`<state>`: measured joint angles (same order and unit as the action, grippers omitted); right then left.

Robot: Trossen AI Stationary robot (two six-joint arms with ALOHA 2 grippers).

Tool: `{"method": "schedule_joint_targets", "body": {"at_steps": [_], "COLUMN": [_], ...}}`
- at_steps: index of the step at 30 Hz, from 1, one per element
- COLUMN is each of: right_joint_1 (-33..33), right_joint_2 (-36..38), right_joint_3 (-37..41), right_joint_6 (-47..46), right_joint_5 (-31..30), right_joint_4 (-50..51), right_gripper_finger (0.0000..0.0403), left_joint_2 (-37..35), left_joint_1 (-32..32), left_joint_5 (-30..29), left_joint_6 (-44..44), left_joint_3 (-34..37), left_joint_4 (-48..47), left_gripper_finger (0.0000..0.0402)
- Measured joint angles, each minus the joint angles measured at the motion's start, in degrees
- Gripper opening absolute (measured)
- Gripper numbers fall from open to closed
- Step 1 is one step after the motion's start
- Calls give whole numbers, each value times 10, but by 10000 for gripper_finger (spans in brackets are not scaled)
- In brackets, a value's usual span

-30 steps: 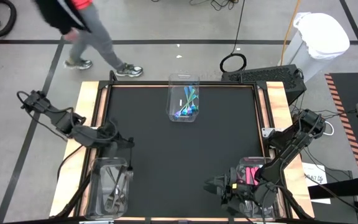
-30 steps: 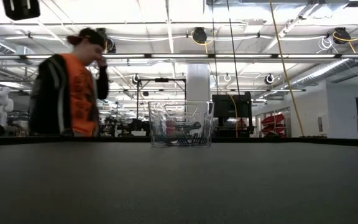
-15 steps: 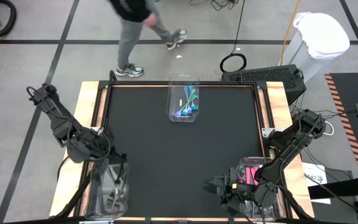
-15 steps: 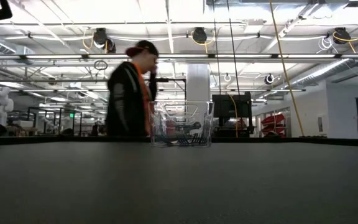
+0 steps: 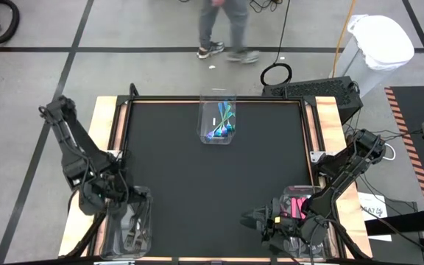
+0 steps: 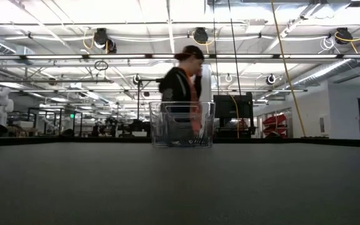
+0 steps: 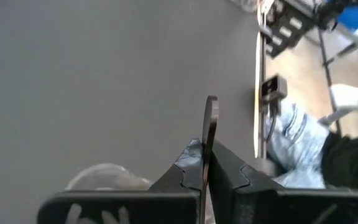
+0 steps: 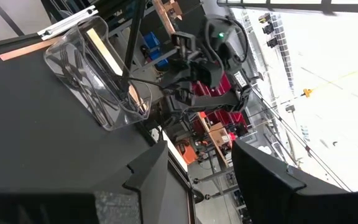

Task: Sort silverware by color (type)
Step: Put the black fork into the bottom left transparent bin

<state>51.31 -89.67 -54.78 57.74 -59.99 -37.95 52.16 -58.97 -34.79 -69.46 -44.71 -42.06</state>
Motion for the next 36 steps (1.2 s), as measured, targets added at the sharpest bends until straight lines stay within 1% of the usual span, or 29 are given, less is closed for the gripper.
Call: {"method": "schedule_joint_targets", "body": {"at_steps": [4, 8, 12, 17, 26, 30, 36], "right_joint_1": [0, 0, 0, -2, -11, -11, -11], "right_joint_2": [0, 0, 0, 0, 0, 0, 0], "right_joint_3": [0, 0, 0, 0, 0, 0, 0], "right_joint_6": [0, 0, 0, 0, -12, -15, -15], "right_joint_5": [0, 0, 0, 0, 0, 0, 1], "right_joint_4": [0, 0, 0, 0, 0, 0, 0], "right_gripper_finger": [176, 176, 176, 176, 176, 176, 176], "left_joint_2": [40, 85, 123, 159, 170, 170, 170], "left_joint_1": [-31, -57, -72, -79, -79, -79, -78], "left_joint_5": [0, 0, 4, 23, 40, 39, 33], "left_joint_6": [-11, -42, -67, -71, -91, -69, -67], "left_joint_3": [0, 0, 0, -1, -1, -1, -1], "left_joint_4": [2, 14, 12, 22, 25, 24, 21], "left_gripper_finger": [13, 15, 17, 18, 19, 20, 24]}}
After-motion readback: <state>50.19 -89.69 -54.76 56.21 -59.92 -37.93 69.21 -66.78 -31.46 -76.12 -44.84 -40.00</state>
